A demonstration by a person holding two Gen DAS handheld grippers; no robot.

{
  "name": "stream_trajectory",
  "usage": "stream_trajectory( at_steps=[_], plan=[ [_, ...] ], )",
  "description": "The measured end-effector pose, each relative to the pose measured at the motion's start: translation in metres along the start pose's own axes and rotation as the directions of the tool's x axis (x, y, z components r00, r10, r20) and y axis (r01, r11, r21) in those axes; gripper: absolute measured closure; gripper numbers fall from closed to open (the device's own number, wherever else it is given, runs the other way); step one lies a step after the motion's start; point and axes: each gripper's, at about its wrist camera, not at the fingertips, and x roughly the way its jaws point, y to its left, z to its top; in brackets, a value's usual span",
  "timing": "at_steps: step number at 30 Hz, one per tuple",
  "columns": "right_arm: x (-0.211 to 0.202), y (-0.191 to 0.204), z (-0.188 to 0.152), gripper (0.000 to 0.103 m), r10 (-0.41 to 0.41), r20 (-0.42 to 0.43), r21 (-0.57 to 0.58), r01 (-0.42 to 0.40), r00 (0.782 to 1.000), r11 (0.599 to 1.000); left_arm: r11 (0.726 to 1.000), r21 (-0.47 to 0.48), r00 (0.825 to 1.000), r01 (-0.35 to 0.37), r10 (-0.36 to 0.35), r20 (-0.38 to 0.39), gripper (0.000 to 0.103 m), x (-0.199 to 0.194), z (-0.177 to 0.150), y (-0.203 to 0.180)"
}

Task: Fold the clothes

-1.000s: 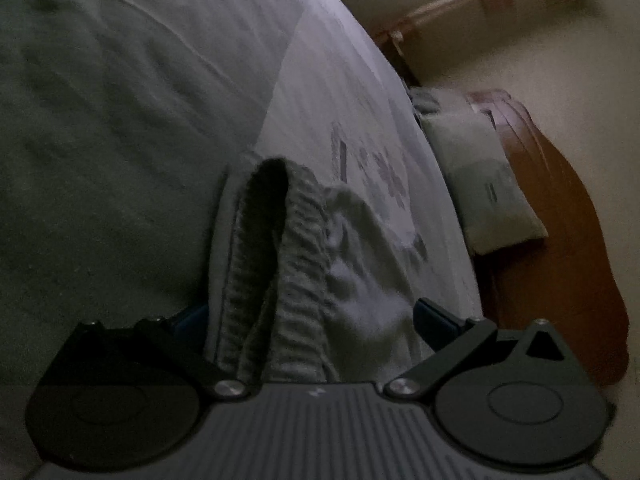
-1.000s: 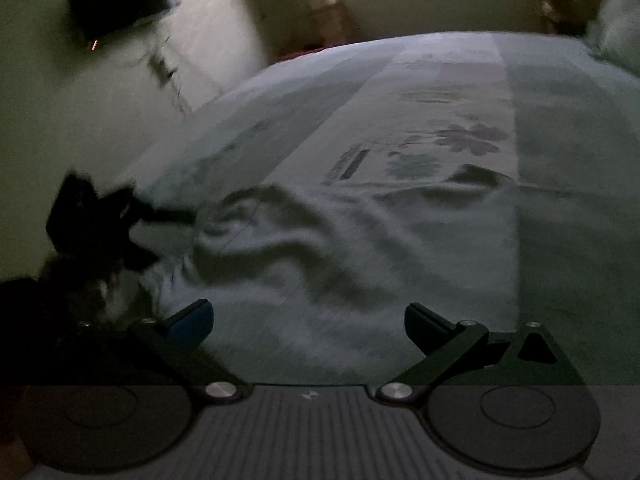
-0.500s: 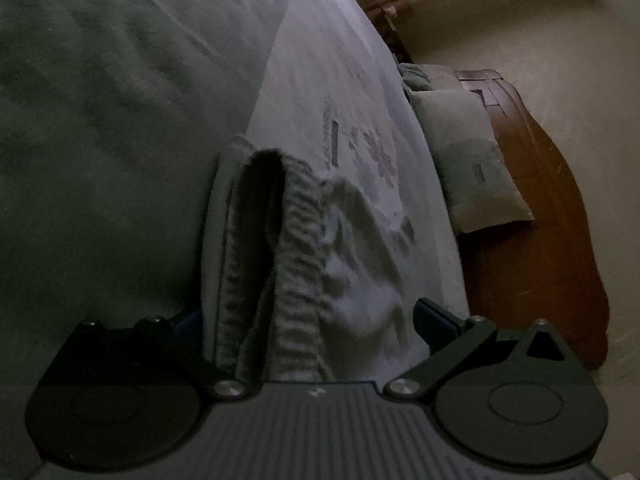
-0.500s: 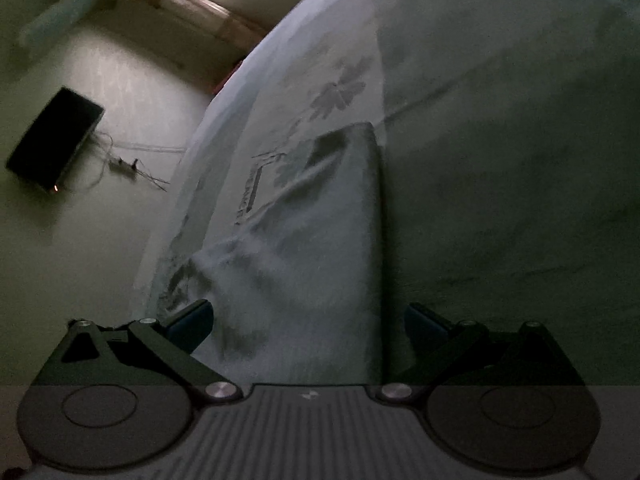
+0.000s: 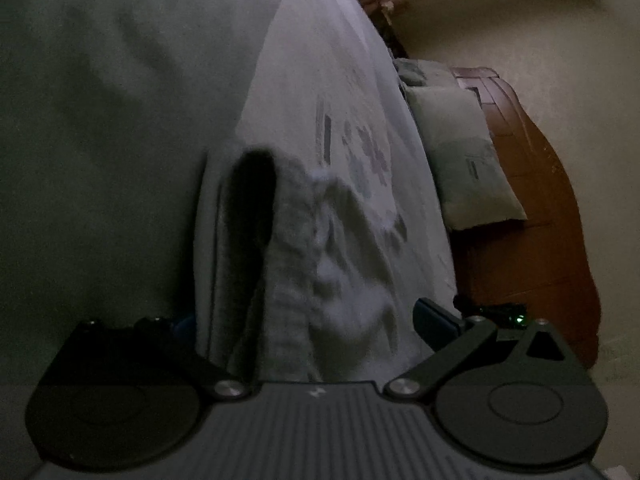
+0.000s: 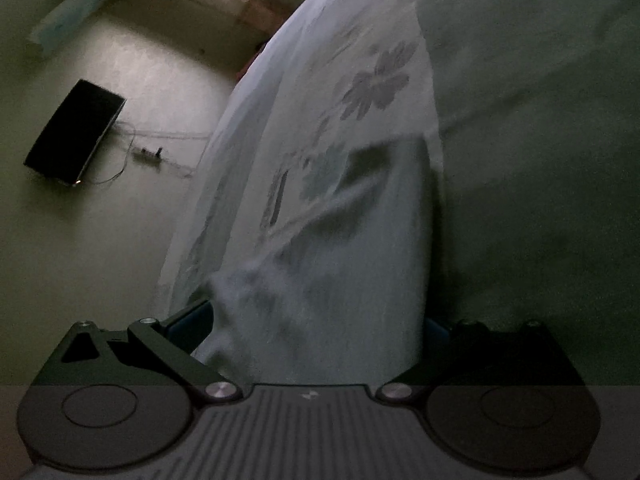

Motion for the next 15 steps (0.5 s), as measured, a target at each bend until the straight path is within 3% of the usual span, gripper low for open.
stream_trajectory(
  at_steps=[6, 10, 15],
  plan=[
    [-0.008, 0.000, -0.018, 0.000, 0.076, -0.085, 0.011, -0.075, 0.993, 0.997, 1.000, 0.015, 1.000, 0.017, -0.017, -0.012, 0.001, 0.004, 0.006, 0.001],
    [0.004, 0.002, -0.006, 0.000, 0.093, -0.070, 0.020, -0.092, 0.993, 0.996, 0.999, 0.019, 0.999, 0.029, -0.029, 0.015, 0.001, 0.014, 0.021, 0.001],
    [0.007, 0.004, -0.004, 0.000, 0.105, -0.072, 0.010, -0.104, 0.992, 0.995, 0.998, 0.002, 0.998, 0.061, -0.061, 0.010, 0.001, 0.009, 0.008, 0.004]
  ],
)
